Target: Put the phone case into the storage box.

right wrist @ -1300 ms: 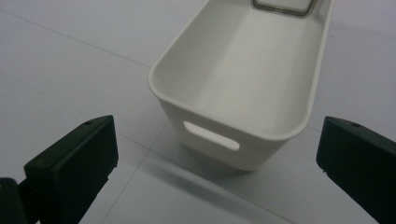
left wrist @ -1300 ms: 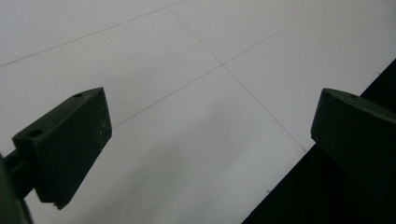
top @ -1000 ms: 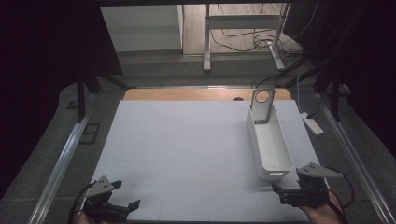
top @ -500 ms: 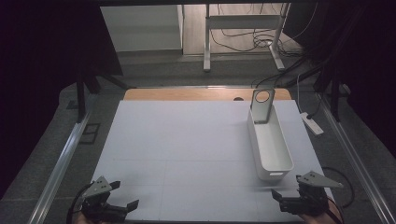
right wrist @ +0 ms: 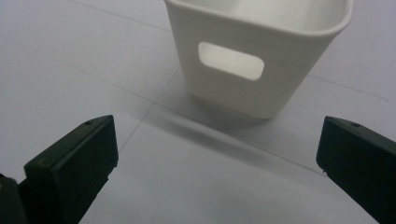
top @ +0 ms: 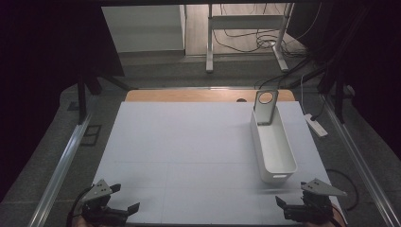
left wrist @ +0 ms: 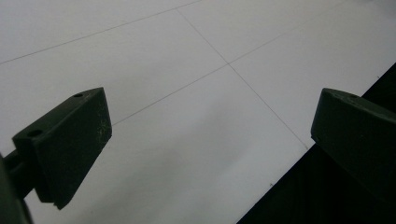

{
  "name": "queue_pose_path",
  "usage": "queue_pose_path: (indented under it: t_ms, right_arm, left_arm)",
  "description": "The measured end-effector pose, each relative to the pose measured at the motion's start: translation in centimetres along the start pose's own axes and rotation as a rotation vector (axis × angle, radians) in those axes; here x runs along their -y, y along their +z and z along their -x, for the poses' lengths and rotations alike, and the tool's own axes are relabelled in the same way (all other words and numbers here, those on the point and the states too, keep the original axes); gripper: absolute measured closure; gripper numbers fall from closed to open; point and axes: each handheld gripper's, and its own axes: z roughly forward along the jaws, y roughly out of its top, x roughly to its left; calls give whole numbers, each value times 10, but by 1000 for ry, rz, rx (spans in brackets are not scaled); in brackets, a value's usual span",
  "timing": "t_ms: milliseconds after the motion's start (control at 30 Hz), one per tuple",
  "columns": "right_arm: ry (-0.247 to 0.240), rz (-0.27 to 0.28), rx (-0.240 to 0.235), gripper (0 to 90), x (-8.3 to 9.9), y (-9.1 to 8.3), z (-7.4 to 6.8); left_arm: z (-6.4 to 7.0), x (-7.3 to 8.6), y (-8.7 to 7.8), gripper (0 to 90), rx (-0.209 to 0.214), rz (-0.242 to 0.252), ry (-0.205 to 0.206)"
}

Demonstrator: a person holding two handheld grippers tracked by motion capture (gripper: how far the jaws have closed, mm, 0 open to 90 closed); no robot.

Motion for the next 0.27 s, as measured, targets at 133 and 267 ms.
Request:
queue_pose_path:
  t_ms: [133, 267]
  right_arm:
    - [-2, 11, 5, 0, 0, -1, 0]
    - [-4, 12, 7, 0, 1, -1, 0]
  left_arm:
    - [-1, 1, 0, 0, -3, 1, -1]
    - [-1, 0, 0, 0, -3, 0, 1]
